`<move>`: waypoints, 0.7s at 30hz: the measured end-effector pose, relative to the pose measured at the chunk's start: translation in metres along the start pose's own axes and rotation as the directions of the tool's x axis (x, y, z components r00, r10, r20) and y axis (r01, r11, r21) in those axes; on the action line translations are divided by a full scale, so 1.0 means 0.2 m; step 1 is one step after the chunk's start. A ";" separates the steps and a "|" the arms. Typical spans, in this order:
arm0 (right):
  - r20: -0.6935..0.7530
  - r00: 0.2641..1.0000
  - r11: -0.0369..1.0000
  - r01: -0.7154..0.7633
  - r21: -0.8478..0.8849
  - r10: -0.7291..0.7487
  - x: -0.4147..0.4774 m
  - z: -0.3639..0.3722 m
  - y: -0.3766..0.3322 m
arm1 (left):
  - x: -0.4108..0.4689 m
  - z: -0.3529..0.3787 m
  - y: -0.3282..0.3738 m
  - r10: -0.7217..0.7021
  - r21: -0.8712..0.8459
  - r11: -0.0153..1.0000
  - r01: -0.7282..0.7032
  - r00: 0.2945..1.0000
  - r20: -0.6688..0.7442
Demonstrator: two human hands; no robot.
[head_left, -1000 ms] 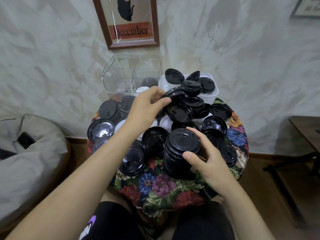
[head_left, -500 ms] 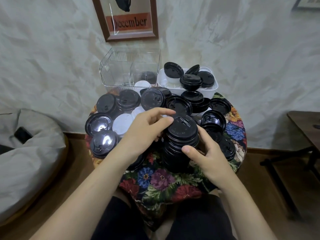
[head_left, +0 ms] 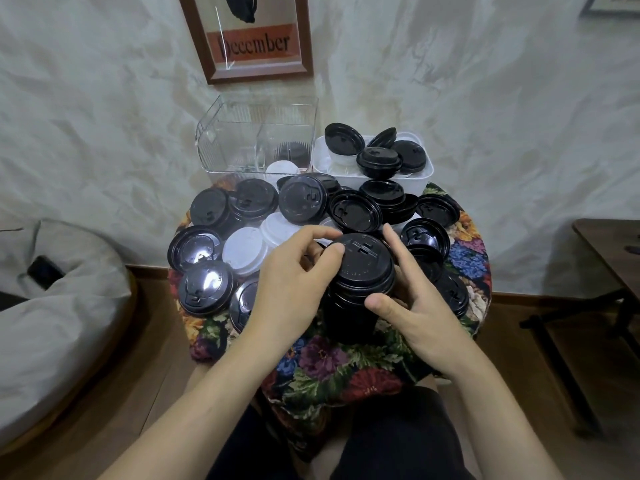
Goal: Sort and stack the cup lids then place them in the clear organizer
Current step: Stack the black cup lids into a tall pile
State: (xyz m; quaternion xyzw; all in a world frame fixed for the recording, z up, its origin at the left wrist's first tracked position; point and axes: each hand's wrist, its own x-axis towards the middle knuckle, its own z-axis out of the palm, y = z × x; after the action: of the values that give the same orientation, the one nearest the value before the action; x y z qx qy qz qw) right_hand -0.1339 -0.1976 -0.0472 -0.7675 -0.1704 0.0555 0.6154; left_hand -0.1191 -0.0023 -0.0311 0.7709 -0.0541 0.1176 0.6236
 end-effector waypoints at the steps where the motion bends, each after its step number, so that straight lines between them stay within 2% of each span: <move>1: 0.005 1.000 1.000 0.000 -0.007 0.000 0.00 0.00 0.00 | 0.00 0.00 0.00 -0.004 0.001 1.000 0.004 1.000 -0.007; 11: -0.001 1.000 0.999 0.028 -0.030 -0.028 0.01 0.00 0.01 | 0.05 -0.04 0.02 0.032 0.089 0.995 -0.042 0.993 0.111; 16: -0.013 0.999 0.999 0.031 -0.009 -0.031 0.00 0.01 0.00 | 0.03 -0.06 0.01 0.043 0.101 0.992 -0.075 0.955 0.292; 21: -0.032 0.999 1.000 0.020 0.005 -0.020 0.00 0.01 0.01 | 0.03 -0.06 -0.01 0.060 0.049 0.996 -0.077 0.954 0.295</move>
State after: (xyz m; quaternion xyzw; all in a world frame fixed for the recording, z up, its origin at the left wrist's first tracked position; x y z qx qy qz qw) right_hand -0.1332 -0.1959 -0.0492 -0.7648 -0.1682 0.0376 0.6208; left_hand -0.1143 0.0102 -0.0295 0.7960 -0.1691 0.0251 0.5807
